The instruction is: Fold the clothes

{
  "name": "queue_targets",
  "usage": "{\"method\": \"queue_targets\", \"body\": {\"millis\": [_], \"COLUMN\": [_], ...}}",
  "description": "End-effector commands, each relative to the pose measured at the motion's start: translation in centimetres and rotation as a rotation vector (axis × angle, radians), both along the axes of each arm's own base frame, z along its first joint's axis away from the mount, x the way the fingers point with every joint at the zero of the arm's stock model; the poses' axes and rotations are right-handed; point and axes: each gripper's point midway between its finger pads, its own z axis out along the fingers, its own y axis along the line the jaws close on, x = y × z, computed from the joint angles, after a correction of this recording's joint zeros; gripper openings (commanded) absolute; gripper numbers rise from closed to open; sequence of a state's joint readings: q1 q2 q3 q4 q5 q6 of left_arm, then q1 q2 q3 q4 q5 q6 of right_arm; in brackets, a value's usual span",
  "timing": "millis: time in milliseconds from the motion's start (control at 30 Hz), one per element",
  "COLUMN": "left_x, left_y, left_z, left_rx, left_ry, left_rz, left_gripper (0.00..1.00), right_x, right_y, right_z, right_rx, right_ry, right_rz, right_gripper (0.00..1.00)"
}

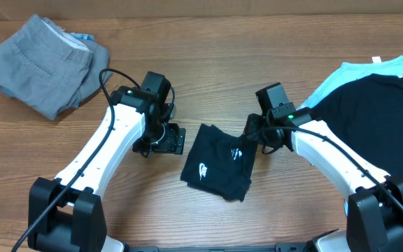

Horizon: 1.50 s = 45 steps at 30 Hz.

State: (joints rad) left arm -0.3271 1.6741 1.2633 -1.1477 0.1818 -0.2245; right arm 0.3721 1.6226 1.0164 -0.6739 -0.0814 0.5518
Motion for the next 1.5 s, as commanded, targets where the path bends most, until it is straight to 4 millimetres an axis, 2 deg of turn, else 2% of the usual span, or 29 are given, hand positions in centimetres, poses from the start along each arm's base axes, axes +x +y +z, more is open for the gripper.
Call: {"method": "queue_targets", "body": {"millis": [0,100,133,267,300,433,533,667,733,767,833,867,933,1000,1100,1167,1233,1400,1467], "left_x": [0.3,0.4,0.4,0.4,0.4,0.4,0.4,0.5,0.6,0.7,0.8,0.9,1.0,1.1,1.1,1.1,1.1,1.1,1.0], "left_y": [0.0,-0.1,-0.1,-0.1,-0.1,-0.1,-0.1,-0.1,-0.1,-0.1,-0.2,-0.2,-0.3,-0.3,-0.3,-0.3,-0.3,-0.3,-0.3], "left_z": [0.1,0.1,0.1,0.1,0.1,0.1,0.1,0.1,0.1,0.1,0.1,0.1,0.1,0.1,0.1,0.1,0.1,0.1,0.1], "left_rx": [0.002,0.001,0.001,0.001,0.001,0.001,0.001,0.0,-0.002,-0.003,-0.004,-0.005,-0.007,-0.009,-0.009,-0.008,-0.009,-0.008,-0.008], "left_ry": [-0.011,-0.014,-0.014,-0.014,-0.014,-0.015,-0.015,-0.019,-0.024,-0.026,-0.031,-0.034,-0.04,-0.043,-0.043,-0.043,-0.043,-0.042,-0.04], "left_rz": [-0.023,-0.023,-0.023,-0.023,-0.023,-0.023,-0.023,-0.023,-0.023,-0.023,-0.023,-0.023,-0.023,-0.023,-0.022,-0.023,-0.023,-0.022,-0.023], "left_gripper": [0.84,0.84,0.84,0.84,0.84,0.84,0.84,0.85,0.85,0.85,0.86,0.86,0.86,0.86,0.87,0.87,0.88,0.88,0.88], "right_x": [0.5,-0.2,-0.4,-0.7,-0.6,0.0,0.1,-0.9,-1.2,-1.2,-1.1,-1.1,-1.3,-1.4,-1.8,-2.0,-2.0,-1.5,-1.6], "right_y": [0.6,0.9,0.9,0.7,0.7,-0.3,-1.9,-3.9,-4.0,-3.3,-0.6,0.3,1.2,1.5,1.7,1.6,1.1,-2.0,-2.4], "right_z": [0.9,-0.4,-0.9,-1.5,-1.4,-0.2,0.5,0.0,0.0,0.2,1.0,1.4,1.4,1.0,-0.4,-1.3,-1.5,-1.9,-1.8], "right_rx": [0.026,0.019,0.014,0.004,0.006,0.013,0.014,-0.012,0.0,0.027,0.14,0.18,0.19,0.171,0.127,0.093,0.067,-0.011,0.015], "right_ry": [-0.023,0.016,0.03,0.053,0.048,0.027,0.027,0.09,0.105,0.098,0.056,0.047,0.039,0.041,0.069,0.083,0.087,0.107,0.126], "right_rz": [0.009,0.021,0.022,0.022,0.021,-0.009,-0.055,-0.104,-0.097,-0.055,0.127,0.169,0.193,0.199,0.176,0.178,0.155,0.002,-0.015], "right_gripper": [0.42,0.41,0.38,0.13,0.04,0.04,0.04,0.04,0.04,0.1,0.36,0.45,0.54,0.56,0.42,0.19,0.06,0.04,0.04]}}
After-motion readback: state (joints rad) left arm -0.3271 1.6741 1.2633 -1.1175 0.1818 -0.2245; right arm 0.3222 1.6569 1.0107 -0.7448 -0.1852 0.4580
